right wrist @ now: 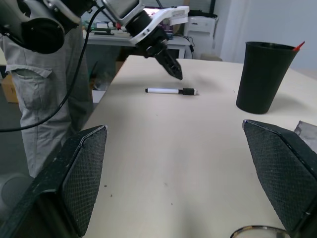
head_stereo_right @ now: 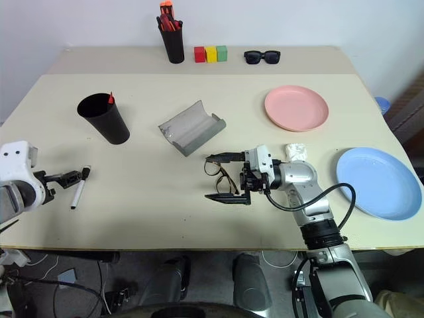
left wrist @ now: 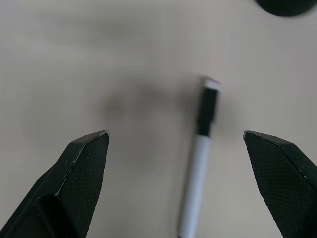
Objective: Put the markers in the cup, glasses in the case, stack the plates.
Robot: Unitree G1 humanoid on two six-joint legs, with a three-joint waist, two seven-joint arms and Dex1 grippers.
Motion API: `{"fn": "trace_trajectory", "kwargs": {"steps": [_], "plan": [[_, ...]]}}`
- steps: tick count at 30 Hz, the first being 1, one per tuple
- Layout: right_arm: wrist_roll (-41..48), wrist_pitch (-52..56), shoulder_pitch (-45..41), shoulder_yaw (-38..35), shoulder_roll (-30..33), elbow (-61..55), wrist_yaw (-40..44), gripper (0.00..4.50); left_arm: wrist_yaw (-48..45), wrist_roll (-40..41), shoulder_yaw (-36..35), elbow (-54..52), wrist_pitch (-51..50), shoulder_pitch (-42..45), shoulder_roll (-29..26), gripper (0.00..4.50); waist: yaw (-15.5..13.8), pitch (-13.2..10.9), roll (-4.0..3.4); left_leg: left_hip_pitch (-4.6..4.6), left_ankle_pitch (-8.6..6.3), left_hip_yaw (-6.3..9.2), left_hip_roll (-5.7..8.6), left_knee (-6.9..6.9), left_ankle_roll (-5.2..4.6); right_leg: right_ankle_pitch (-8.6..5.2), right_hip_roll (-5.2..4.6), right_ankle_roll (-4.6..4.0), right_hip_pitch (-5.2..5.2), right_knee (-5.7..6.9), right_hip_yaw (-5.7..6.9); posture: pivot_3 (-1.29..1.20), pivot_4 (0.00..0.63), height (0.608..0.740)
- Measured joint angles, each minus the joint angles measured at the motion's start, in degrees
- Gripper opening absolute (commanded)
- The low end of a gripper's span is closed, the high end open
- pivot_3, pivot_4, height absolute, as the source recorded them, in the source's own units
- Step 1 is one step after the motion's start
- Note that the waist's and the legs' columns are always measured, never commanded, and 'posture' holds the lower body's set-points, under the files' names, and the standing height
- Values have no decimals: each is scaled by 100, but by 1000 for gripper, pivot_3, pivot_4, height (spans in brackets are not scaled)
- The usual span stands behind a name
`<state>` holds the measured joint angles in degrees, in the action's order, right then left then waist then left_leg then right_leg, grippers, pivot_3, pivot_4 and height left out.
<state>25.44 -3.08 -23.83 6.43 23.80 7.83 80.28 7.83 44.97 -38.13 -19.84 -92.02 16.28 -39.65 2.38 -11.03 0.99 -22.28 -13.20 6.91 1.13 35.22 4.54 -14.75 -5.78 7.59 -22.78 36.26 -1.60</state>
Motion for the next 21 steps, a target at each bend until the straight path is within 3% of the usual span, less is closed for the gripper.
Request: {"fn": "trace_trajectory", "kwargs": {"steps": [11, 15, 21], "plan": [[-18, 46, 116, -15, 48, -245, -239, 4500, -11, -242, 914, 1182, 0, 768, 134, 4448, -1, 0, 0, -1, 1, 1, 0, 0, 2, 1, 0, 1, -2, 2, 0, 0, 150, 740], [-17, 165, 150, -19, 118, -423, -388, 4500, 29, -198, 1045, 1554, 4, 918, -57, 3164, -1, 1, -2, 0, 2, 1, 0, 0, 3, 1, 0, 1, -2, 4, 0, 0, 150, 740], [-3, 305, 160, -22, 197, -599, -566, 4500, 248, -135, 1041, 1735, 25, 945, -141, 117, -26, 1, -2, 0, 2, 1, 1, 1, 3, 0, -2, 2, -1, 3, 0, 0, 150, 740]]}}
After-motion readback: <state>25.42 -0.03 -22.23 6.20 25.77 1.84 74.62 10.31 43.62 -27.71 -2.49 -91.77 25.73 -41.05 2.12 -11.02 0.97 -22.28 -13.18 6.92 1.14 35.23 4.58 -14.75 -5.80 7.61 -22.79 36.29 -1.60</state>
